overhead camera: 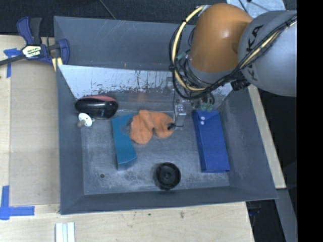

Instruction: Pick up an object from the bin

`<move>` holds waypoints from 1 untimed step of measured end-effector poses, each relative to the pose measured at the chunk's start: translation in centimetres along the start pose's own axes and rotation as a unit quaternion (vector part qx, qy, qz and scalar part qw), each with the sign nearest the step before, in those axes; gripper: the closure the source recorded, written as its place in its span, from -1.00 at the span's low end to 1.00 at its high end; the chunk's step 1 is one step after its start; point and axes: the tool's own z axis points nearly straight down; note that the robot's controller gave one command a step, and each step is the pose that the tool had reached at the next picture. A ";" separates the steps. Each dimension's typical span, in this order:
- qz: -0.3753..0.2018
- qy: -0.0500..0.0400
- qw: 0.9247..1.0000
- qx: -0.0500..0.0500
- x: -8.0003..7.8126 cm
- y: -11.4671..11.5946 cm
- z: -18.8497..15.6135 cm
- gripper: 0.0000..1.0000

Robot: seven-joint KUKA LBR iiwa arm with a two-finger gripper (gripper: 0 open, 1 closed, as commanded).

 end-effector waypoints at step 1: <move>0.000 -0.004 1.000 0.000 -0.2 0.0 -0.5 -1.00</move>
Offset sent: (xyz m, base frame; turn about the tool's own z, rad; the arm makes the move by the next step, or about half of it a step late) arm 0.0059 -0.0124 -0.0730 -0.0587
